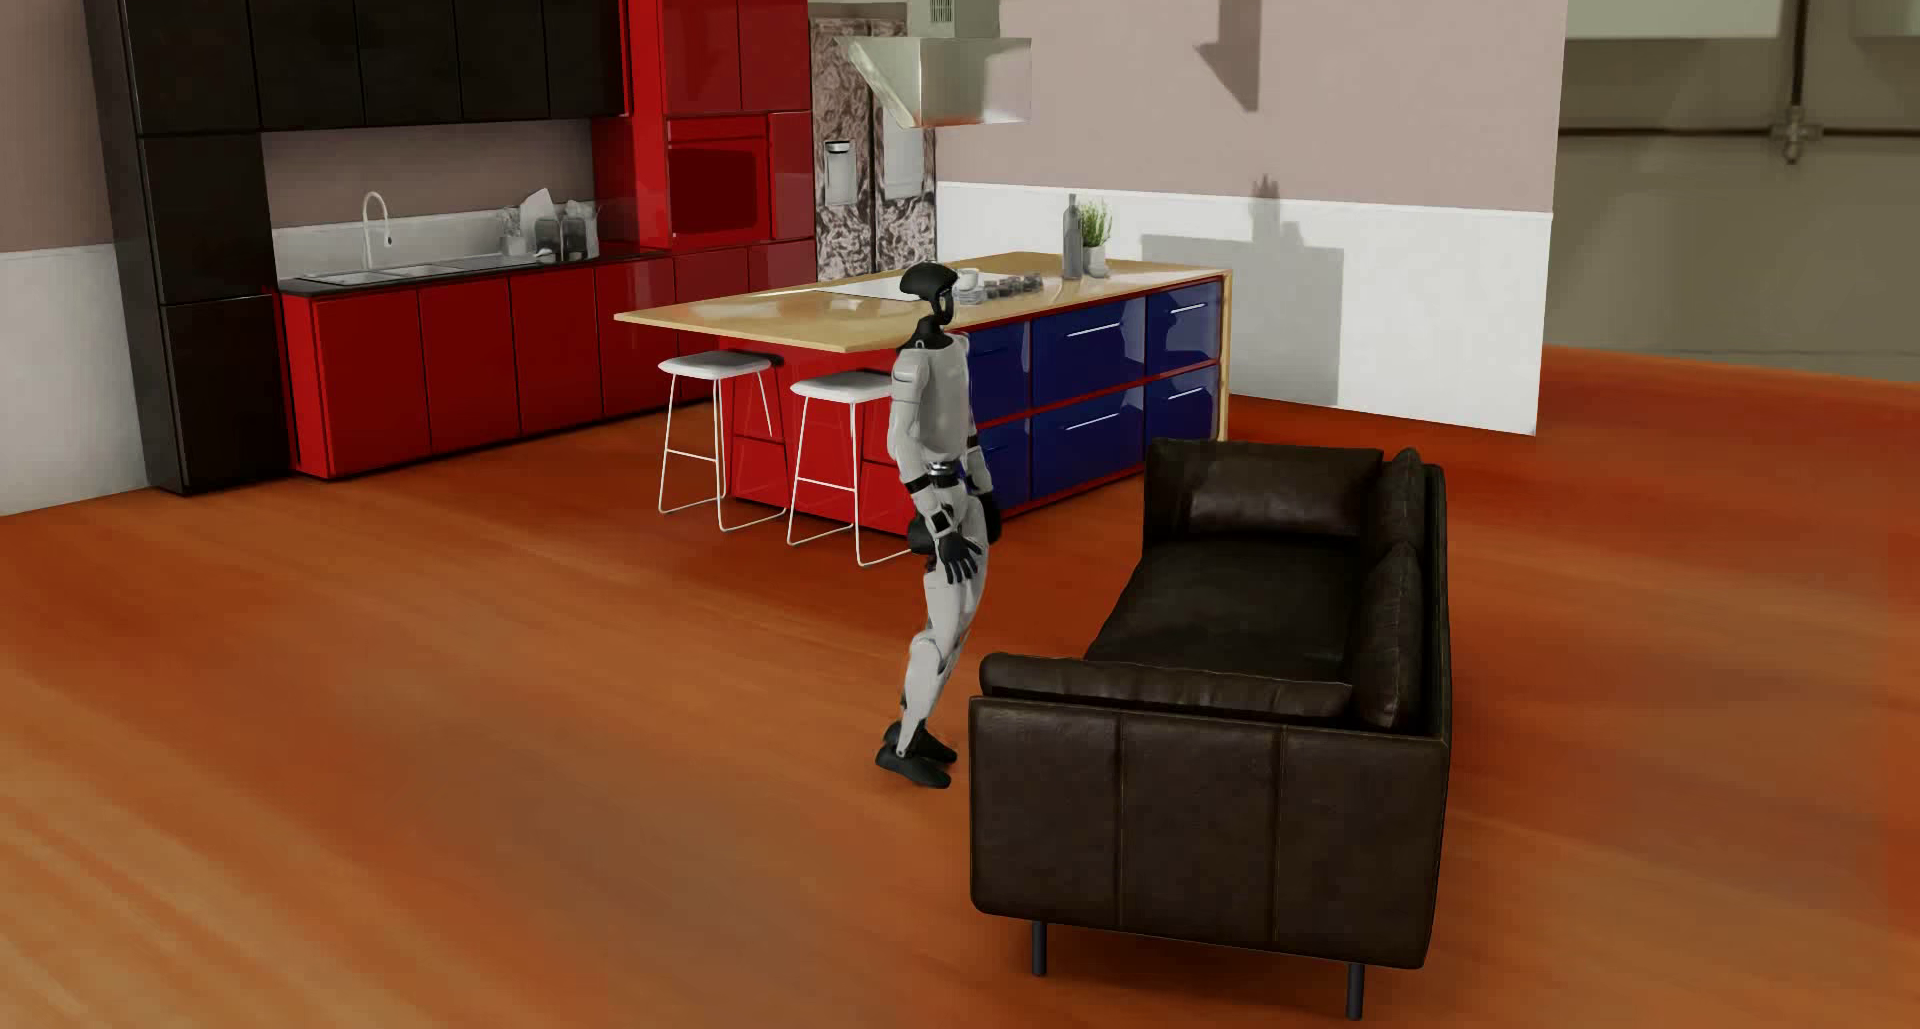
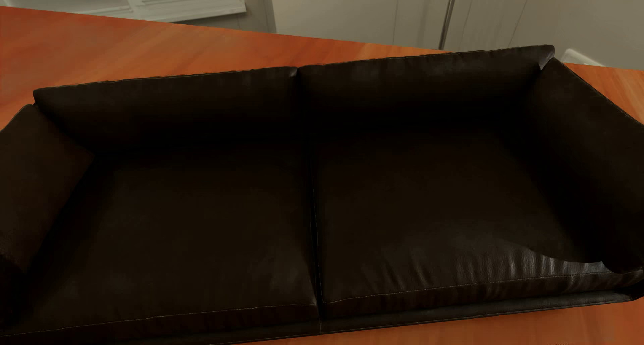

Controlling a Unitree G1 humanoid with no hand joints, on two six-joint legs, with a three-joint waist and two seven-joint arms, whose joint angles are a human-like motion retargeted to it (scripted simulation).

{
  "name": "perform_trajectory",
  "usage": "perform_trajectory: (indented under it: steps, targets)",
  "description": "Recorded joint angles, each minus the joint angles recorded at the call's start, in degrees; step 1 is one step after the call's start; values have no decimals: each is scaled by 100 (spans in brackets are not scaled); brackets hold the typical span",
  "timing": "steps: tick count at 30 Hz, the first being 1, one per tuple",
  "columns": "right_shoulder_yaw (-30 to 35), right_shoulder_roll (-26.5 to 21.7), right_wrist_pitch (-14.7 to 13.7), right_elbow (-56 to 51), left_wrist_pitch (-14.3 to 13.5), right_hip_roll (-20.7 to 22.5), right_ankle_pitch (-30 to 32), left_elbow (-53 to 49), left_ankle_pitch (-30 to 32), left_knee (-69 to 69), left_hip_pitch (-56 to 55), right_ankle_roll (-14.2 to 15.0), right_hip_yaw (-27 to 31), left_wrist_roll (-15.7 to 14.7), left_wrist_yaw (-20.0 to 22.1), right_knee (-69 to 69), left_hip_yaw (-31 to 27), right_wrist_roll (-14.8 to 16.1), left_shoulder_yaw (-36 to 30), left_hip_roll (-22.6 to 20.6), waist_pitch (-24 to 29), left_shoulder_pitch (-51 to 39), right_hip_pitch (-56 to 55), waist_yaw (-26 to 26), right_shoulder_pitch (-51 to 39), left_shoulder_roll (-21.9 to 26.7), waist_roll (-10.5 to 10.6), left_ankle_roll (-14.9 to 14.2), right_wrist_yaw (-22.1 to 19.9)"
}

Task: Stand still

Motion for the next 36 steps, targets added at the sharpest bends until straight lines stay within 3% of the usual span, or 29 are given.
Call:
perform_trajectory:
  steps: [36]
  targets:
    - [-89, -26, 0, 50, 0, -16, -149, 111, -58, 17, -47, 0, 0, 0, 0, -62, 0, 0, 263, -28, -62, 29, 7, 53, 0, 10, 66, 0, 0]
